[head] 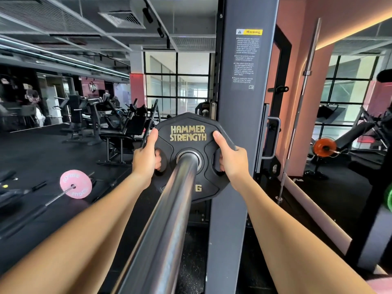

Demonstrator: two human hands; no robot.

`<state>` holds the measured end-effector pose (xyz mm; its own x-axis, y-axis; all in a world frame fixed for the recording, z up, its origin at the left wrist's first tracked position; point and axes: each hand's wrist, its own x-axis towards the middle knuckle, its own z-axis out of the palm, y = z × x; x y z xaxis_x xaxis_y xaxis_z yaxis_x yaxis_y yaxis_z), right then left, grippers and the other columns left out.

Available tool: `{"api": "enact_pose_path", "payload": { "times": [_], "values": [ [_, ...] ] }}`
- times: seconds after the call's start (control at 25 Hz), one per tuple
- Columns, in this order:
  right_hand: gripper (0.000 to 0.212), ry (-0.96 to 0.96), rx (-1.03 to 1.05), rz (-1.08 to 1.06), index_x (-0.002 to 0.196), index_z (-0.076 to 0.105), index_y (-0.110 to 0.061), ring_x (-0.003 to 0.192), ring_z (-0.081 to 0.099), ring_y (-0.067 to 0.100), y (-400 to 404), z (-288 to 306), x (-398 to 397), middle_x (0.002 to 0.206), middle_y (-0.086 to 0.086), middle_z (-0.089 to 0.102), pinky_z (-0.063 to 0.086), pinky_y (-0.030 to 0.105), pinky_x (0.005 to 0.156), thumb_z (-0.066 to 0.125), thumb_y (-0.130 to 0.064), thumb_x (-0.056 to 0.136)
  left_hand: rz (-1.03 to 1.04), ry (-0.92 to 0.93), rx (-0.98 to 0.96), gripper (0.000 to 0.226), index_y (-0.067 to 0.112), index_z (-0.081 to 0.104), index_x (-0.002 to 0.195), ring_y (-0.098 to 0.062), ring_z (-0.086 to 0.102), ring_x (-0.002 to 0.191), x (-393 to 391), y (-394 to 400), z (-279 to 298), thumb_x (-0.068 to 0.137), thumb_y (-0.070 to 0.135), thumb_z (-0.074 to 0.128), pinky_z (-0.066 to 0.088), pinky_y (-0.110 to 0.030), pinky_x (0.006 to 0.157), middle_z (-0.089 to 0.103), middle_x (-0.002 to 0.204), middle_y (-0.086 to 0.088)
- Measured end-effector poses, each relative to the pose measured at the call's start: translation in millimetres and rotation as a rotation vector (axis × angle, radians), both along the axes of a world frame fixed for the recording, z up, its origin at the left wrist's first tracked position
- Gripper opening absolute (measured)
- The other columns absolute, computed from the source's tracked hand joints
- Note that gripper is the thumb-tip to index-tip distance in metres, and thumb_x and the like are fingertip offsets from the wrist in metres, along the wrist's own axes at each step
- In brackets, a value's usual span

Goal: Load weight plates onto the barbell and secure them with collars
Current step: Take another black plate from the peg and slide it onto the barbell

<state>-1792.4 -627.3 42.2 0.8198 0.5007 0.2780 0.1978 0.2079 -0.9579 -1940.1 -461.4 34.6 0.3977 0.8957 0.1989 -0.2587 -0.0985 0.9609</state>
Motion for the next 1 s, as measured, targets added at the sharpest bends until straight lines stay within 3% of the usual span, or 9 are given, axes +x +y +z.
{"api": "enact_pose_path", "payload": {
  "times": [0.36,0.44,0.52,0.56,0.64,0.72,0.8,0.88,1.0],
  "values": [
    [0.086,0.008,0.072,-0.073,0.058,0.021,-0.023,0.052,0.021,0.023,47.3,-16.4,49.8,0.056,0.001,0.024,0.02,0.03,0.046,0.077,-0.087,0.045,-0.005,0.005,0.067,0.07,0.021,0.035,0.056,-0.014,0.027,0.038,44.4,42.5,1.1,0.058,0.086,0.061,0.022,-0.026,0.044,0.033,0.045,0.003],
    [0.085,0.024,0.064,-0.073,0.055,0.021,-0.023,0.05,0.023,0.022,45.8,-17.3,48.9,0.053,-0.001,0.025,0.022,0.029,0.046,0.076,-0.087,0.047,-0.008,0.049,0.082,0.07,0.021,0.038,0.058,-0.013,0.03,0.036,42.0,38.3,5.2,0.057,0.087,0.06,0.026,-0.023,0.042,0.035,0.043,0.004],
    [0.081,0.015,0.044,-0.076,0.054,0.026,-0.025,0.047,0.027,0.021,41.1,-13.9,44.2,0.051,-0.002,0.029,0.026,0.029,0.046,0.075,-0.089,0.046,0.005,0.132,0.099,0.079,0.018,0.047,0.063,-0.013,0.041,0.04,35.8,32.2,9.0,0.052,0.096,0.053,0.036,-0.029,0.052,0.044,0.046,0.004],
    [0.077,0.013,0.007,-0.064,0.056,0.032,-0.026,0.047,0.032,0.02,37.5,-12.0,41.7,0.05,-0.002,0.034,0.029,0.028,0.048,0.073,-0.09,0.046,-0.02,0.213,0.088,0.086,0.019,0.054,0.068,-0.013,0.051,0.051,30.5,29.5,11.0,0.047,0.102,0.049,0.042,-0.032,0.062,0.053,0.054,0.003],
    [0.079,0.038,-0.101,-0.027,0.077,0.051,-0.022,0.058,0.051,0.02,27.2,-9.4,34.7,0.058,-0.003,0.053,0.041,0.029,0.058,0.069,-0.093,0.047,-0.122,0.368,0.007,0.102,0.028,0.065,0.104,-0.018,0.06,0.096,14.9,22.0,15.5,0.041,0.106,0.046,0.05,-0.042,0.086,0.063,0.101,0.007],
    [0.087,0.047,-0.266,0.025,0.104,0.058,-0.023,0.086,0.063,0.018,8.3,-9.1,25.8,0.088,-0.005,0.068,0.048,0.033,0.075,0.068,-0.09,0.051,-0.176,0.535,0.001,0.103,0.035,0.05,0.136,-0.025,0.054,0.115,-13.8,10.2,24.6,0.057,0.101,0.046,0.053,-0.044,0.09,0.051,0.131,0.006],
    [0.068,-0.072,-0.428,-0.025,0.11,0.062,-0.026,0.099,0.062,0.019,-16.3,-15.9,24.1,0.104,-0.006,0.067,0.051,0.035,0.084,0.075,-0.074,0.063,-0.118,0.774,0.158,0.079,0.026,0.053,0.129,-0.029,0.058,0.106,-44.0,2.2,33.7,0.084,0.087,0.03,0.051,-0.042,0.086,0.058,0.131,-0.004],
    [0.052,-0.145,-0.492,-0.11,0.117,0.066,-0.023,0.091,0.066,0.02,-46.3,-23.5,30.9,0.1,-0.003,0.067,0.052,0.032,0.082,0.08,-0.05,0.075,-0.098,0.889,0.26,0.071,0.019,0.059,0.12,-0.032,0.061,0.103,-66.7,-10.0,44.4,0.096,0.074,0.021,0.048,-0.043,0.086,0.065,0.122,-0.012],
    [0.039,-0.26,-0.638,-0.131,0.115,0.072,-0.021,0.075,0.072,0.021,-98.7,-16.4,34.3,0.095,0.005,0.073,0.052,0.02,0.063,0.081,-0.034,0.079,-0.06,0.924,0.571,0.04,0.017,0.061,0.097,-0.027,0.068,0.092,-86.1,-36.2,73.9,0.099,0.056,0.05,0.048,-0.03,0.067,0.072,0.114,-0.015]
  ]
}}
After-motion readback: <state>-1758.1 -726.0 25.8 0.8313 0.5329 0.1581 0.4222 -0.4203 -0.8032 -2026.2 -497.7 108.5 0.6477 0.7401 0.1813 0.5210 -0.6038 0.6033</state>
